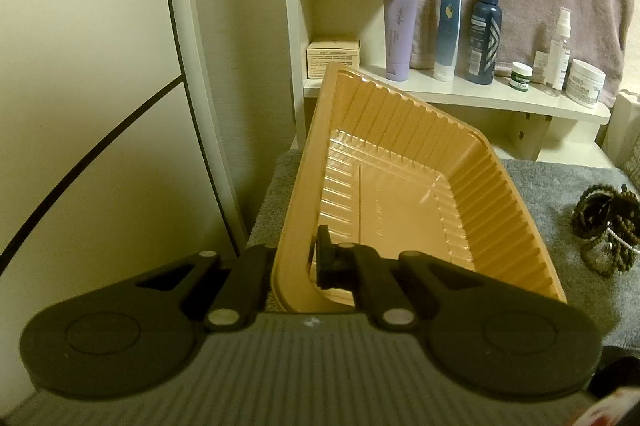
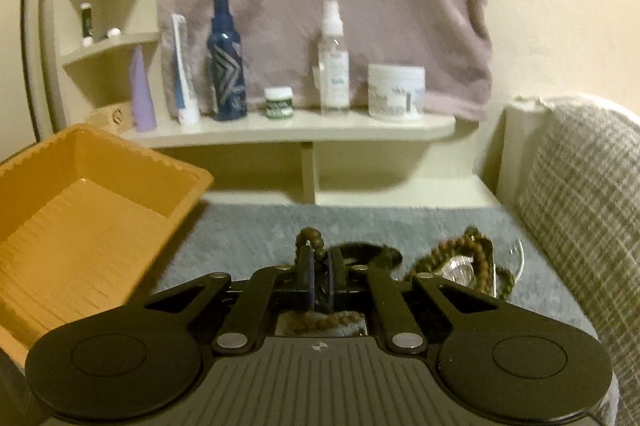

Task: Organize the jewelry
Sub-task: 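Return the right tool to the pile and grasp a dark beaded strand, then lift the dark beaded strand into the tray and open the right tool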

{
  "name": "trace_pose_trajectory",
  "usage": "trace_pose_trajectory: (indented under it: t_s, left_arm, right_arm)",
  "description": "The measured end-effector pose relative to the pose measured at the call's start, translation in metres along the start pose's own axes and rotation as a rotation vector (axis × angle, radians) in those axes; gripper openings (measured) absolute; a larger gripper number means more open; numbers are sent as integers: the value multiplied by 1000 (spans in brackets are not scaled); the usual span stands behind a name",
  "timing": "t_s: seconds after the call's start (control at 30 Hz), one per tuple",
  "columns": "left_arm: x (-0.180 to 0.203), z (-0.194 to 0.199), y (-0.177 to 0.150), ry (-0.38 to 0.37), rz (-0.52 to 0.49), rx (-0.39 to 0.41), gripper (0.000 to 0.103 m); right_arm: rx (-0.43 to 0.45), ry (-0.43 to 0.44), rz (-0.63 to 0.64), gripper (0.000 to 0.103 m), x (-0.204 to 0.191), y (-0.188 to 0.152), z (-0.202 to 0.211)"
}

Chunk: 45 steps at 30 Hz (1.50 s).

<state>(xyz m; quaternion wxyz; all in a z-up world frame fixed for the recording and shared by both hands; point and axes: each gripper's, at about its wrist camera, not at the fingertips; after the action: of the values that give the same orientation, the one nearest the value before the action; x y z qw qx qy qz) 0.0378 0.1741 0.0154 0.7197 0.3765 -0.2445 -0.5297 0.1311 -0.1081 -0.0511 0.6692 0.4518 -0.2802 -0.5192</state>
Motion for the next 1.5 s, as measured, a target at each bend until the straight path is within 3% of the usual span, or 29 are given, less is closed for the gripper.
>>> trace_pose_trajectory:
  t_s: [0.4,0.7,0.9,1.07,1.27,1.4,1.5]
  left_arm:
    - [-1,-1,1,0,1,-1,5]
    - [-1,-1,1,-2,0,-1,5]
    - [-2,-1,1,-6,4,0,5]
    - [-2,-1,1,-6,5,1,5]
    - [-1,-1,2,-7,5,0,5]
    - [-1,-1,2,-7,5,0,5]
    - [-1,-1,2,-7,6,-1,5]
  right_arm:
    - [64,93,32,6,-20,21,15]
    - [89,313,36,6,-57,36,30]
    - [23,425,82,6,-86,24,26]
    - [-30,447,131,6,-100,10,19]
    - [-9,434,159,10,-102,6,22]
    - [14,363,112,26,-86,8,25]
    - [35,256,76,26,-66,6,25]
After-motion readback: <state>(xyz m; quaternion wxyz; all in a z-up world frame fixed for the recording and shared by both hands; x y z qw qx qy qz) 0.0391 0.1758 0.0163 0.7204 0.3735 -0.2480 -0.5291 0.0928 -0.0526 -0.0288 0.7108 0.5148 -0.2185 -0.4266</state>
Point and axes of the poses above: each gripper's, at about its wrist camera, not at the fingertips, and z roughly against the way its jaws point, x to its right, y to its top, and after that the axes turned 1 degree about -y, right-handed
